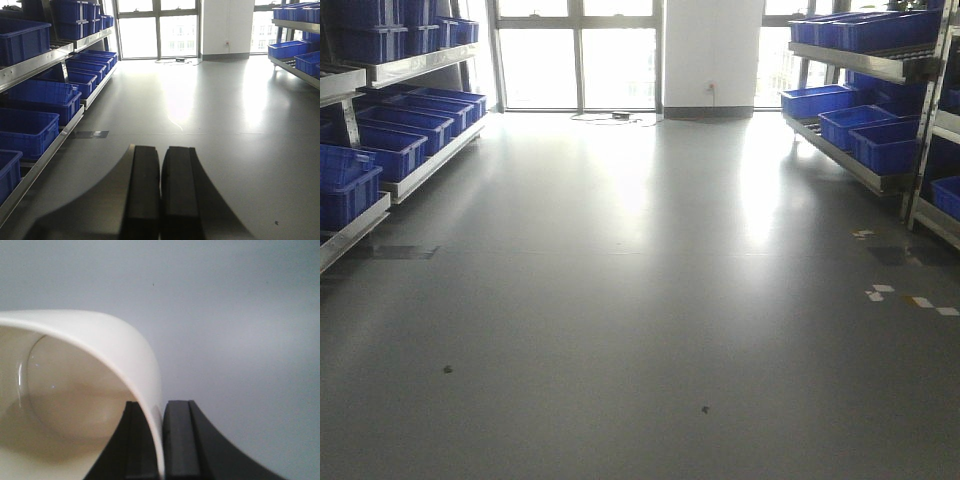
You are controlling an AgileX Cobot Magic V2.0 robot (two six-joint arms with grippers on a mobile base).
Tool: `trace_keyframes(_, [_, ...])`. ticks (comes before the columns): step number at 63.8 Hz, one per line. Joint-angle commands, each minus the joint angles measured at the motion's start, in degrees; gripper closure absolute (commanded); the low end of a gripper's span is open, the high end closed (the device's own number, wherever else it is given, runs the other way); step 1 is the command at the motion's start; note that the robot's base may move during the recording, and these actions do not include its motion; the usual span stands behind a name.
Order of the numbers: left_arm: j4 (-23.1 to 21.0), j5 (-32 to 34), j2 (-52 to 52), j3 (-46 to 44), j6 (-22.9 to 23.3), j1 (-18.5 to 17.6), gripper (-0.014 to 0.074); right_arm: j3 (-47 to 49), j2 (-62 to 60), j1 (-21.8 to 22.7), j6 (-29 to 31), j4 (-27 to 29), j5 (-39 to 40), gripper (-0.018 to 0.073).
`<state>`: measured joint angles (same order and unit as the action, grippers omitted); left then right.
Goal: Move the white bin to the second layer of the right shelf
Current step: 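Drive toward the windows and turn toward the blue-crate shelf rack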
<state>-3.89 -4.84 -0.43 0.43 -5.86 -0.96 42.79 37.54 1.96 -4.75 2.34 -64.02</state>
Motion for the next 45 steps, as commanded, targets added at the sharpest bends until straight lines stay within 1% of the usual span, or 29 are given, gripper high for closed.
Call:
trace_keyframes(1, [-0.35,4.84,-0.75,2.11,0.15,-0.21,0.0512,1.57,0.07,-0.08,0.29,0.14,3.33,0.0502])
trace_keyframes(45, [-0.35,4.84,-0.75,2.11,0.15,-0.21,0.0512,1.57,0.07,-0.08,0.29,0.14,3.33,0.0502])
